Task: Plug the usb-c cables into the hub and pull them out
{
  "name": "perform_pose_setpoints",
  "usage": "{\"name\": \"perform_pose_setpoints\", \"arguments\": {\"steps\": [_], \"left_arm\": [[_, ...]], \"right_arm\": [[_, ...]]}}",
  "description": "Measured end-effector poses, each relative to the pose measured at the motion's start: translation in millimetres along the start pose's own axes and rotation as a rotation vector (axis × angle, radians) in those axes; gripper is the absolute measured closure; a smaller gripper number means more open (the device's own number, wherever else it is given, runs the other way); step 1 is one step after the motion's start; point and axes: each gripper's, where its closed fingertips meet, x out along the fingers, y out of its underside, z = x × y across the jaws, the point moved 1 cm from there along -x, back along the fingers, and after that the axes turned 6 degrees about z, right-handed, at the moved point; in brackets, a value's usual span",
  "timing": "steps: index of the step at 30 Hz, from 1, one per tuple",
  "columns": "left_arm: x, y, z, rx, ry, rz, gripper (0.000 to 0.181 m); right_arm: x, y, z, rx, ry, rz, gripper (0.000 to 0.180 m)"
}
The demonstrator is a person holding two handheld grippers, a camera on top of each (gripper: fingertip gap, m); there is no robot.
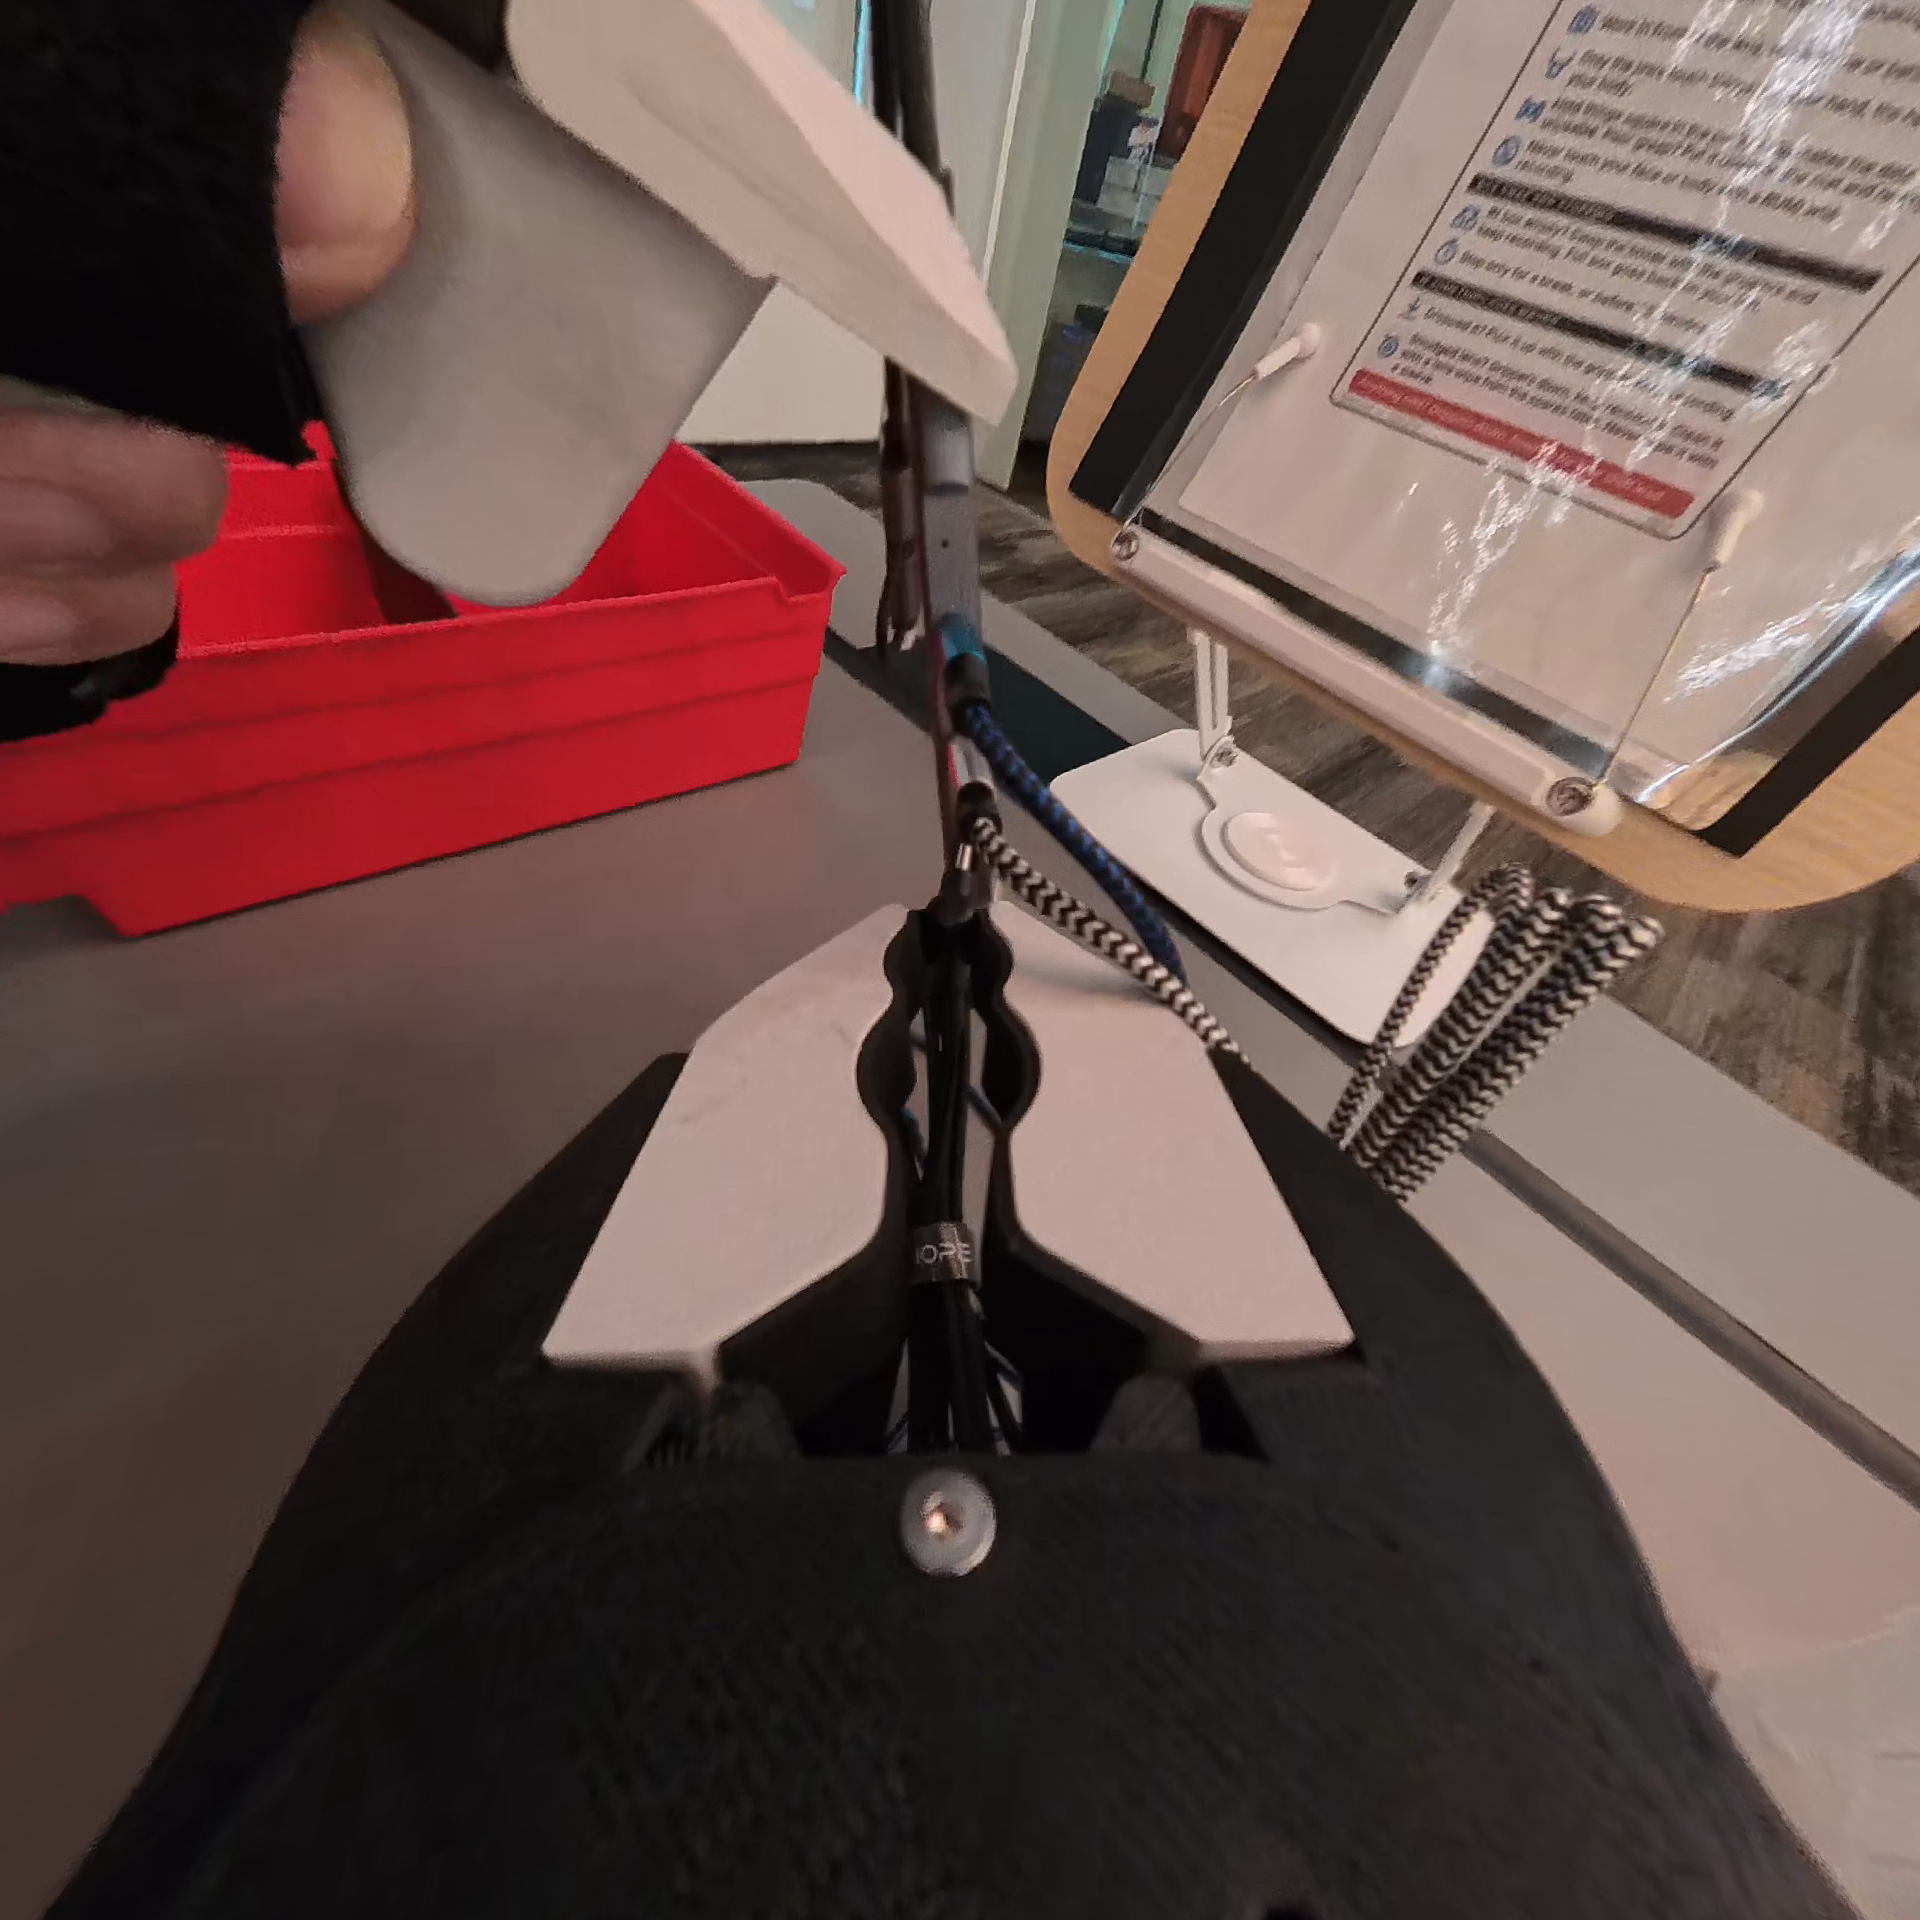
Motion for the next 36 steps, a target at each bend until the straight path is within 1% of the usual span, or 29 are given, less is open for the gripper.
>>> {"name": "perform_pose_setpoints", "arguments": {"steps": [3, 8, 11, 15, 23, 27, 30, 36], "left_arm": [[-1.4, -2.9, -2.9, -0.006, 0.015, -0.023, 0.157], [-2.9, -4.5, -6.1, 0.025, 0.017, -0.028, 0.158], [-5.7, -6.5, -9.1, 0.079, 0.005, -0.035, 0.158], [-8.7, -9.1, -14.4, 0.136, -0.009, -0.045, 0.158], [-7.1, -9.1, -24.9, 0.186, 0.001, -0.042, 0.157], [-7.8, -8.6, -19.3, 0.148, 0.019, -0.039, 0.158], [-5.7, -2.2, -10.3, 0.083, 0.04, 0.002, 0.158], [5.2, 10.7, 9.3, -0.026, 0.063, 0.05, 0.158]], "right_arm": [[-2.6, -3.5, -3.4, -0.016, 0.039, -0.047, 0.172], [-3.4, -4.6, -3.3, -0.043, 0.065, -0.07, 0.171], [-4.2, -5.7, -3.2, -0.06, 0.033, -0.057, 0.171], [-7.0, -9.2, -2.5, -0.03, -0.055, -0.037, 0.172], [-10.8, -9.1, -17.7, 0.051, -0.026, -0.016, 0.171], [-10.3, -8.6, -13.3, -0.01, -0.058, -0.012, 0.172], [-7.2, -2.9, -9.4, -0.071, -0.055, 0.051, 0.171], [0.0, 14.7, -0.3, -0.059, -0.115, 0.202, 0.171]]}}
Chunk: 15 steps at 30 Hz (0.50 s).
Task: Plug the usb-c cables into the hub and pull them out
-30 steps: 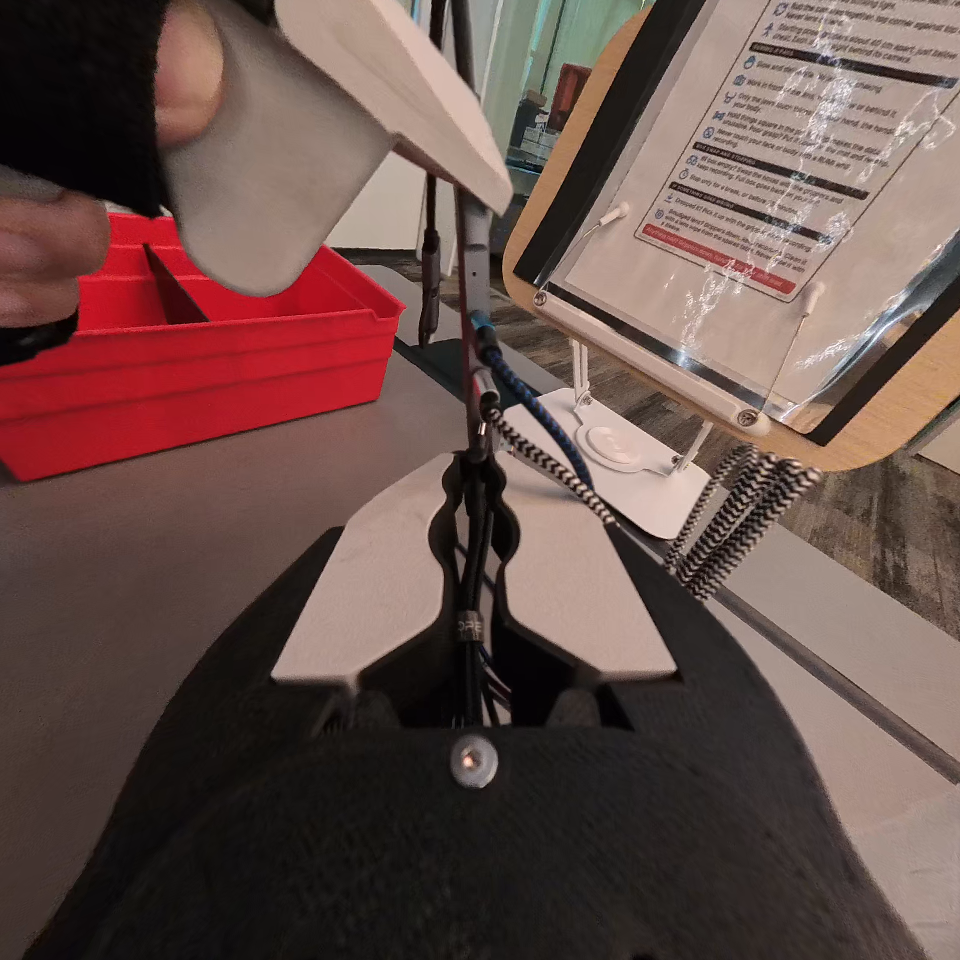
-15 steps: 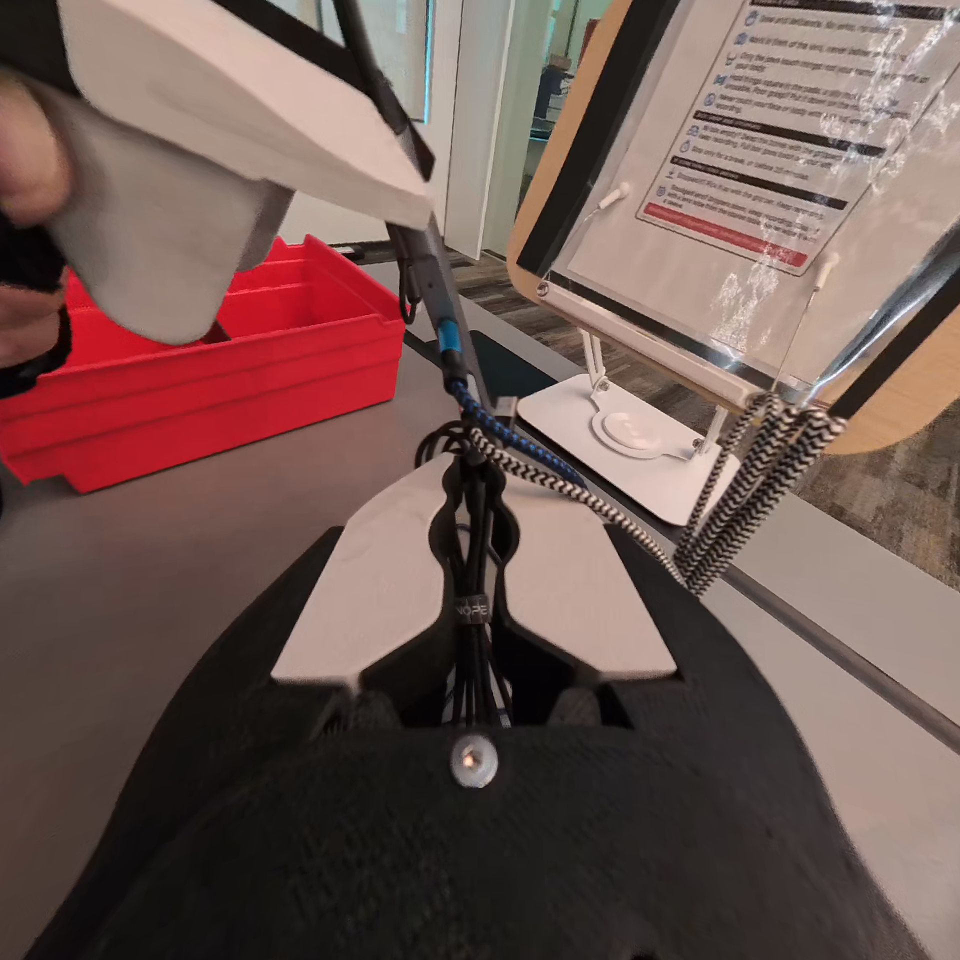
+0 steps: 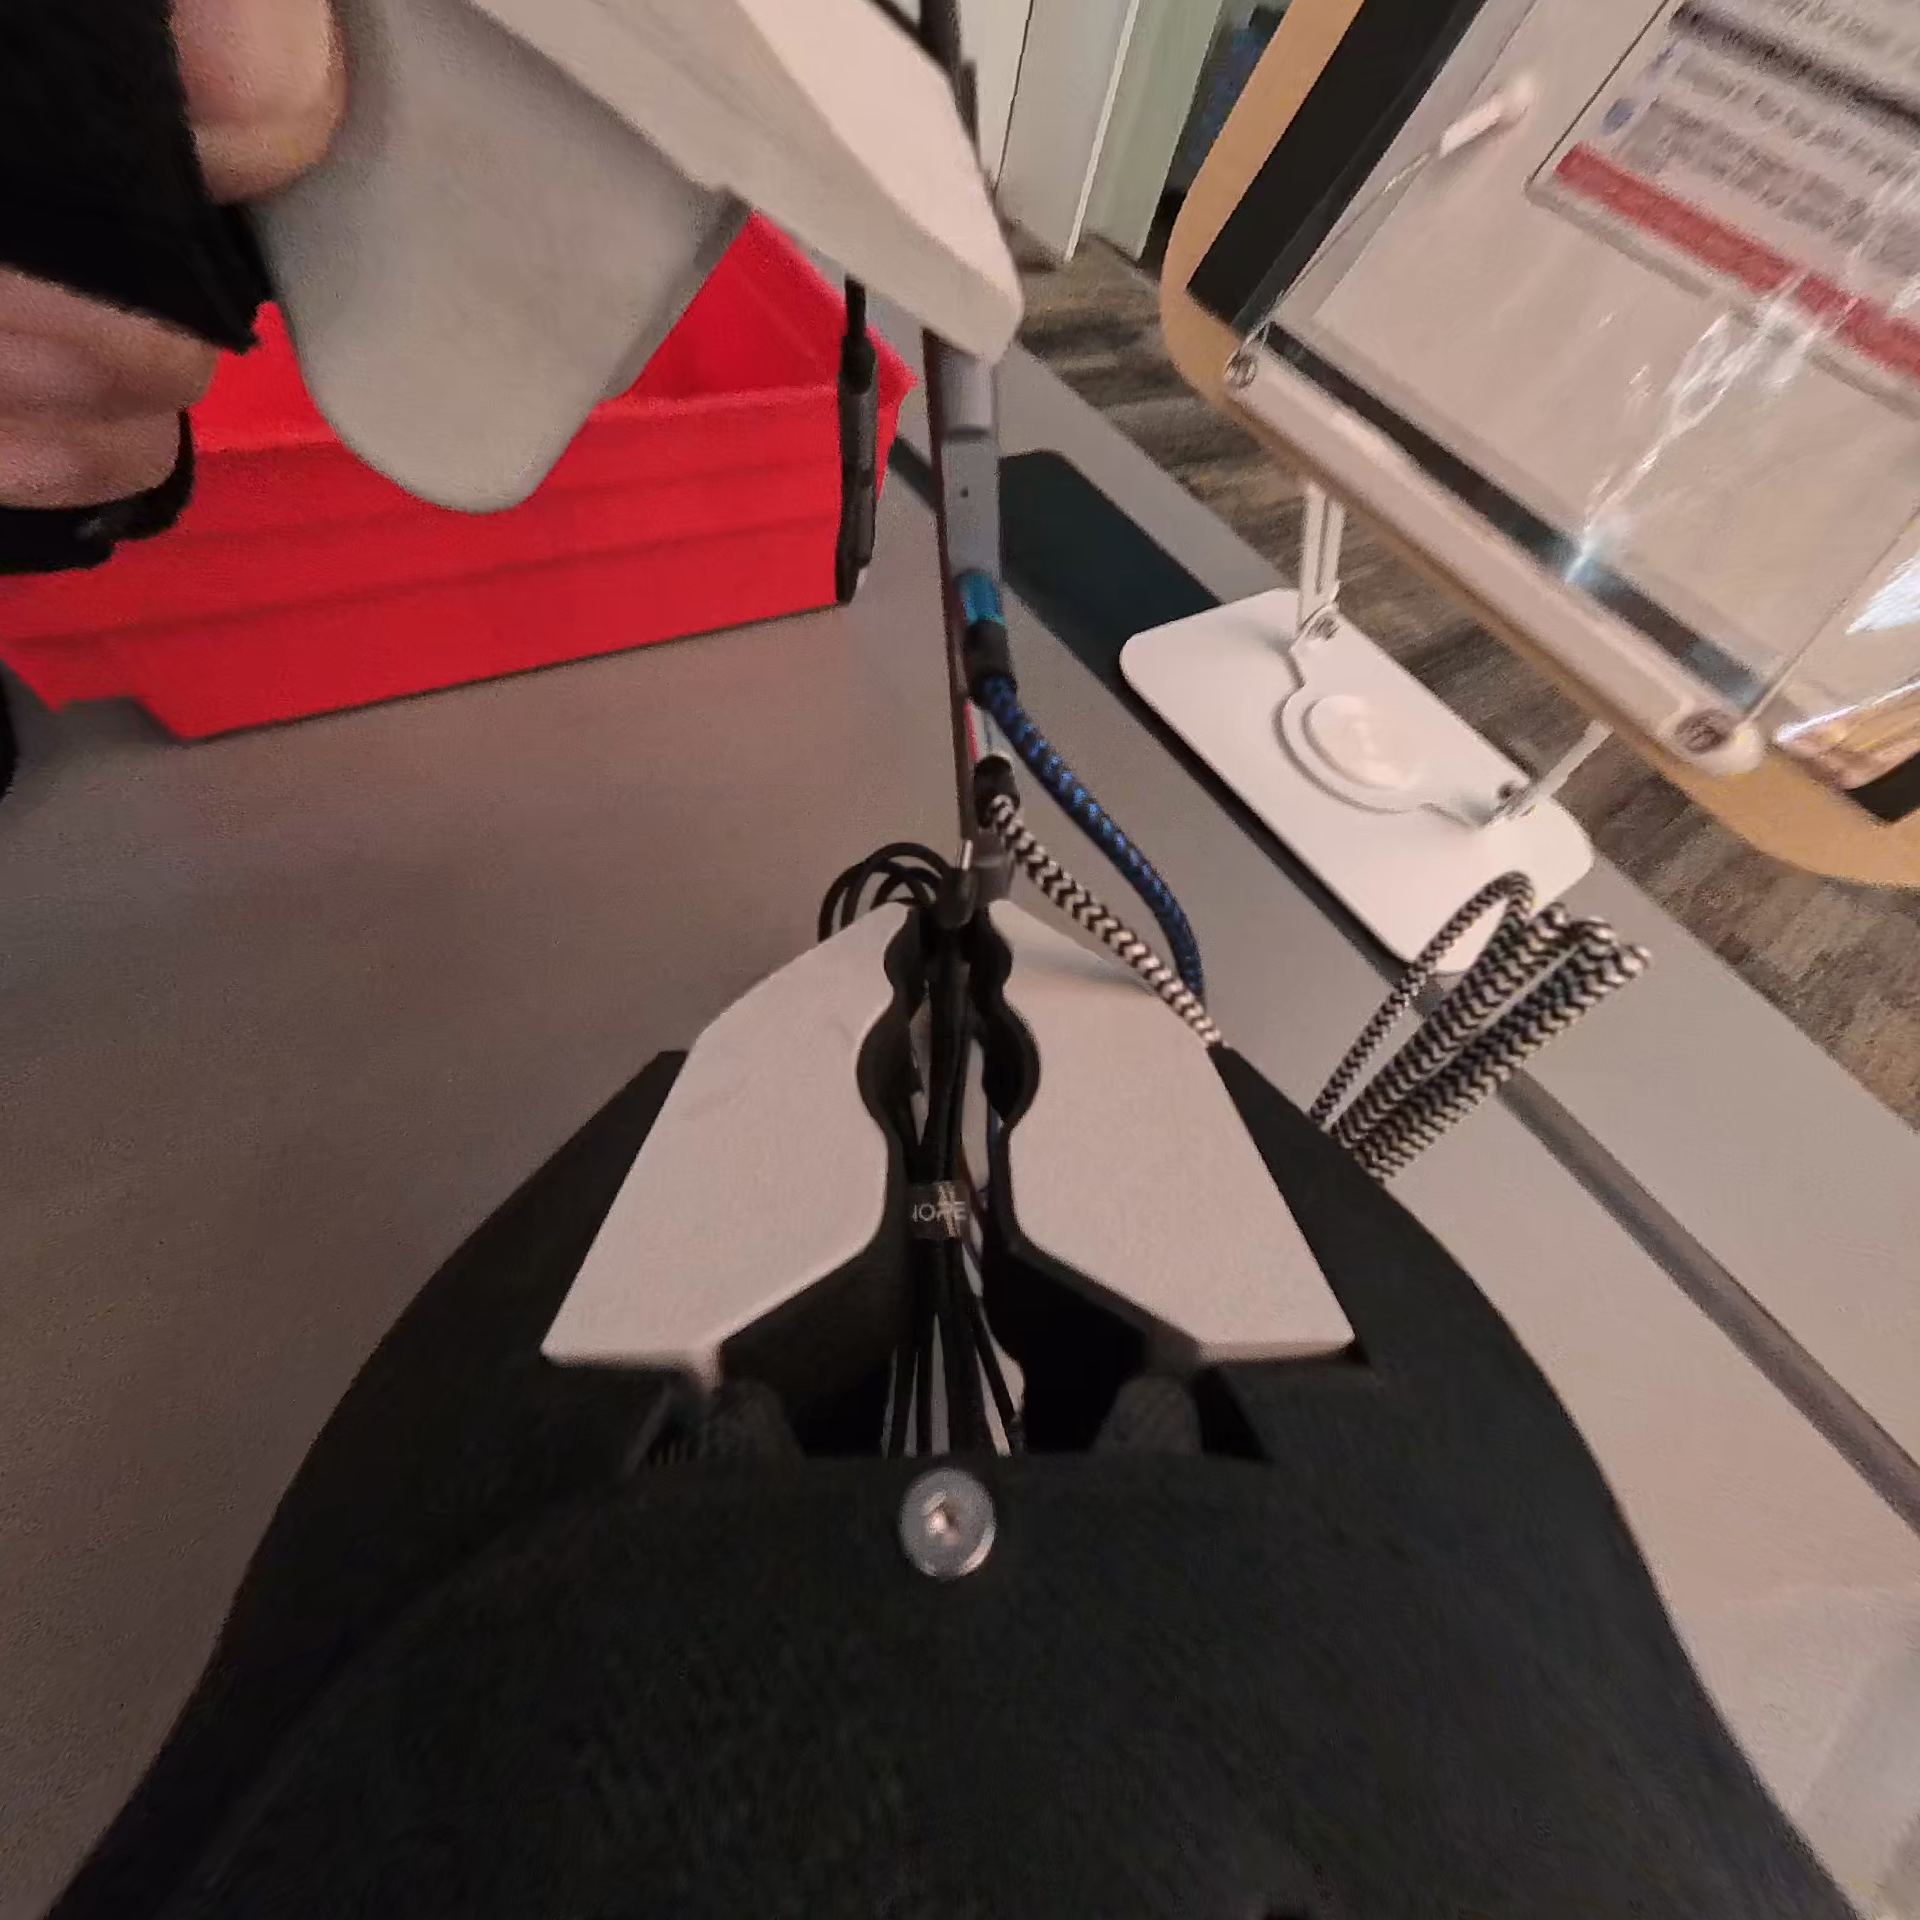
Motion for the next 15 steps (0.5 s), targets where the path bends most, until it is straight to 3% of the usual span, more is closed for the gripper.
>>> {"name": "perform_pose_setpoints", "arguments": {"steps": [2, 5, 9, 15], "left_arm": [[4.7, 5.6, 7.9, -0.026, 0.004, 0.021, 0.158], [9.0, 13.2, 22.1, -0.055, -0.011, 0.047, 0.158], [9.7, 20.1, 39.7, -0.091, -0.033, 0.069, 0.158], [6.6, 24.2, 60.3, -0.14, -0.043, 0.065, 0.158]], "right_arm": [[5.1, 8.1, 3.9, 0.018, -0.043, 0.055, 0.171], [10.5, 27.5, 20.3, 0.071, -0.204, 0.203, 0.17], [8.7, 33.8, 51.5, 0.143, -0.437, 0.268, 0.171], [47.6, 46.6, 78.5, 0.018, -0.4, 0.243, 0.171]]}}
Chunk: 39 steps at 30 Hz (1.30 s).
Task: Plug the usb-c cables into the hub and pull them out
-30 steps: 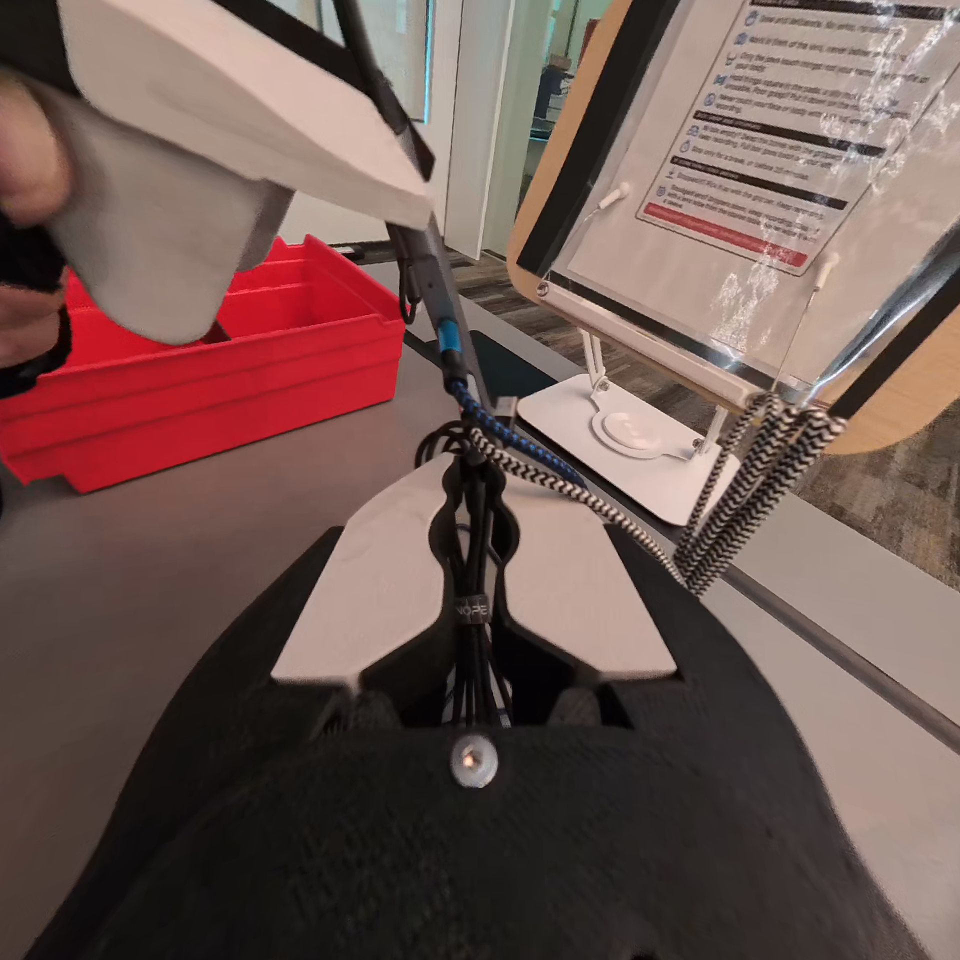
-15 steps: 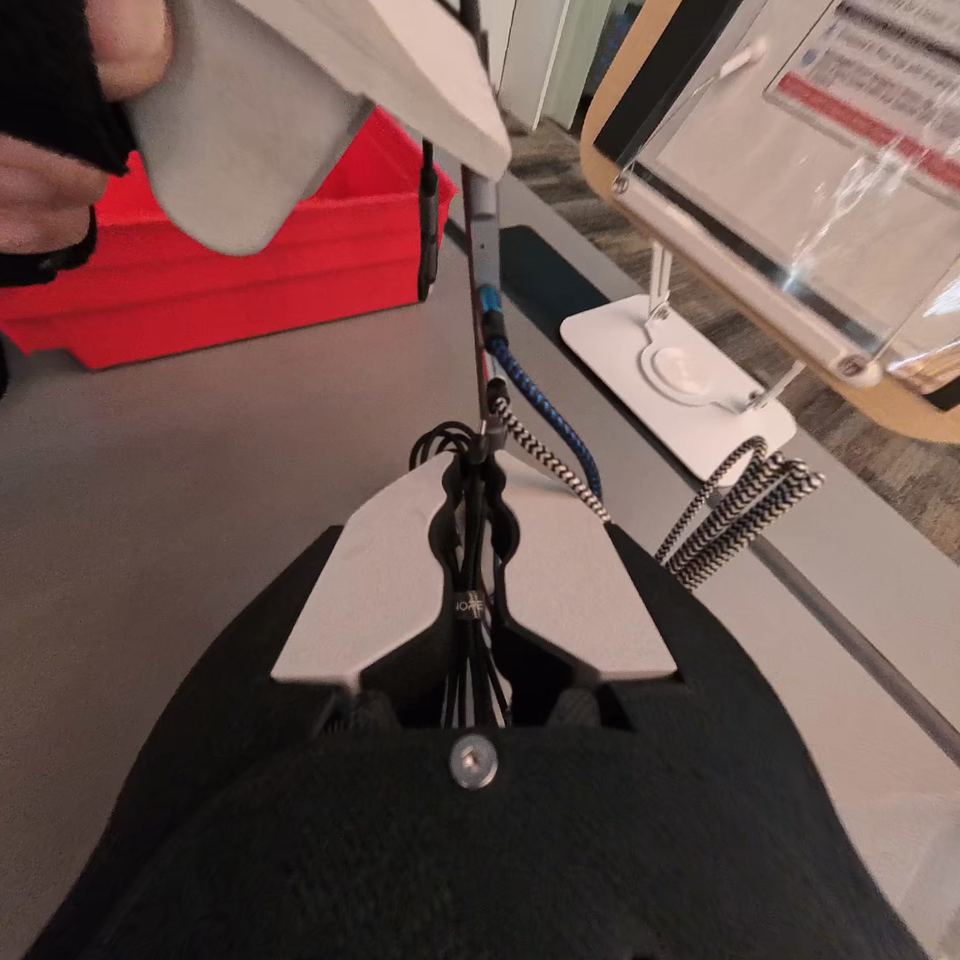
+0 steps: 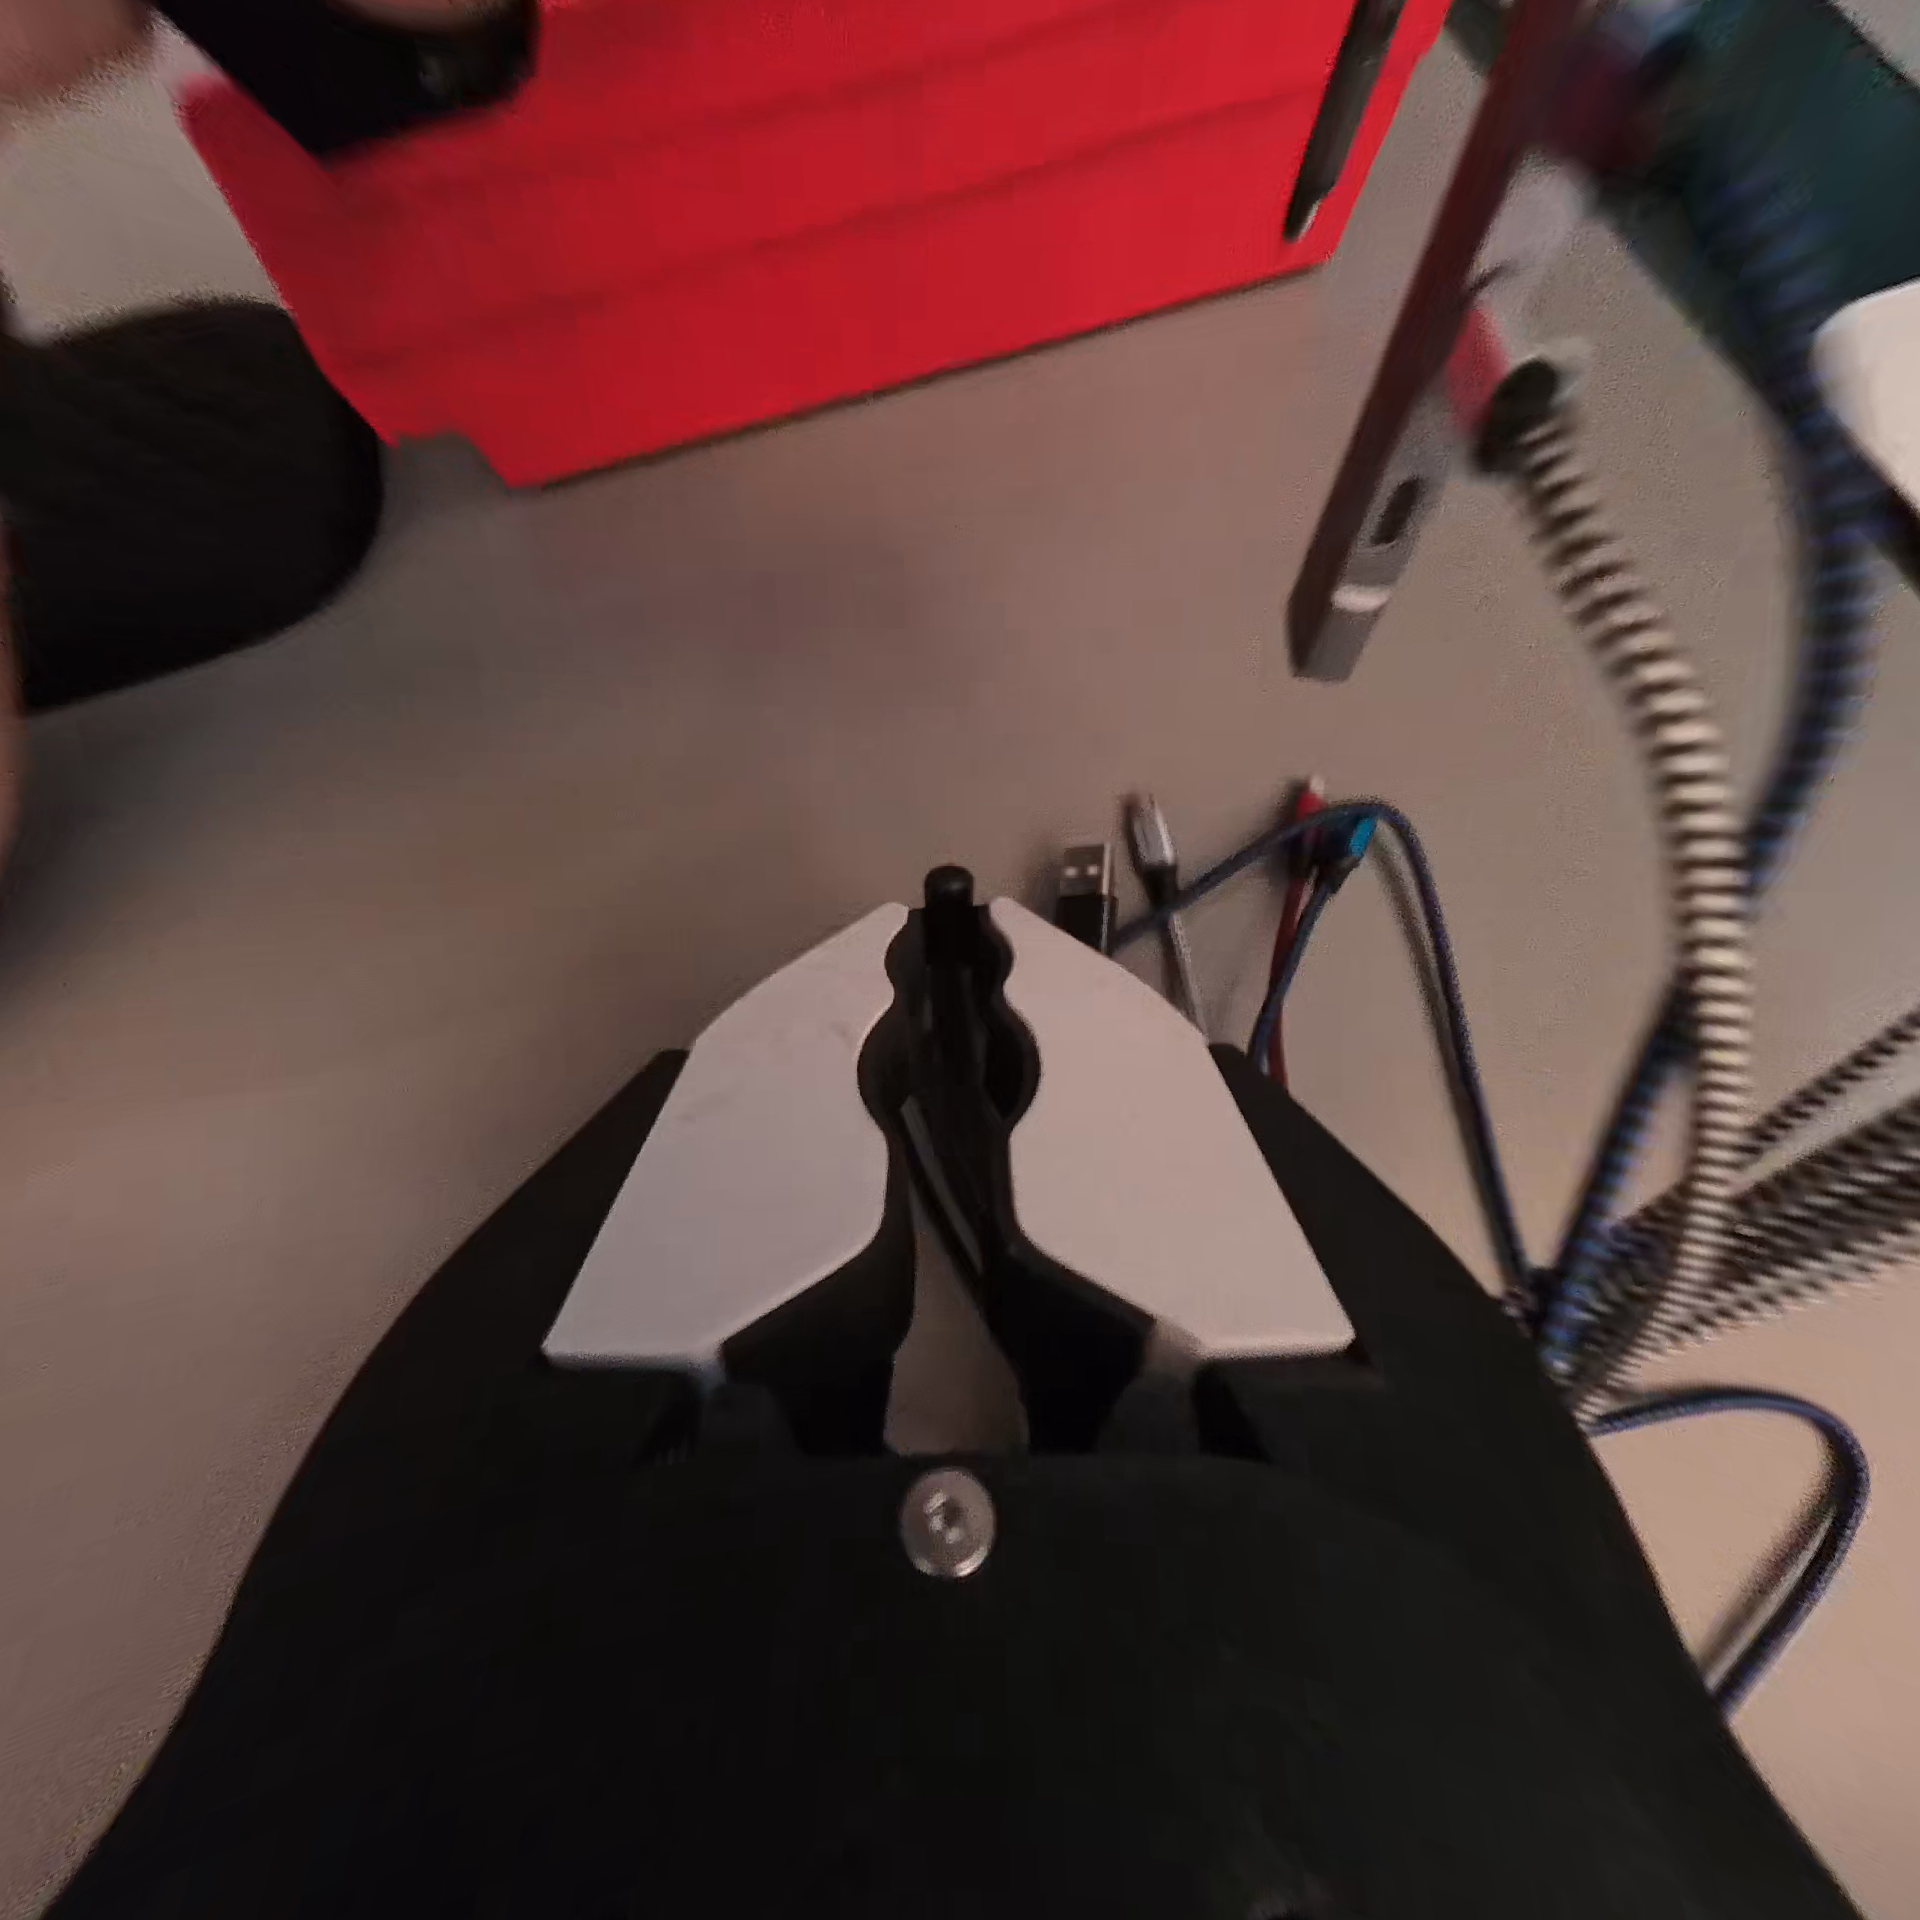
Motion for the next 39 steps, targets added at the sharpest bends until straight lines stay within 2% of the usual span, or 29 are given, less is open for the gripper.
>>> {"name": "perform_pose_setpoints", "arguments": {"steps": [3, 5, 14, 22, 39], "left_arm": [[0.8, 1.8, 9.2, -0.018, -0.012, 0.004, 0.158], [0.8, 3.1, 12.1, -0.028, -0.007, 0.006, 0.158], [0.2, 2.6, 10.2, -0.037, 0.022, 0.002, 0.158], [-2.0, 1.0, 7.8, -0.037, 0.035, -0.004, 0.158], [-3.3, -0.6, 1.4, -0.03, 0.057, -0.007, 0.158]], "right_arm": [[28.3, 17.8, 4.4, -0.074, 0.056, 0.154, 0.17], [37.0, 21.7, 1.3, -0.116, 0.117, 0.185, 0.17], [24.3, 24.5, -2.0, -0.061, 0.061, 0.183, 0.164], [8.9, 0.8, -4.4, 0.015, 0.017, 0.102, 0.166], [11.7, 10.5, -1.2, 0.022, -0.025, 0.18, 0.166]]}}
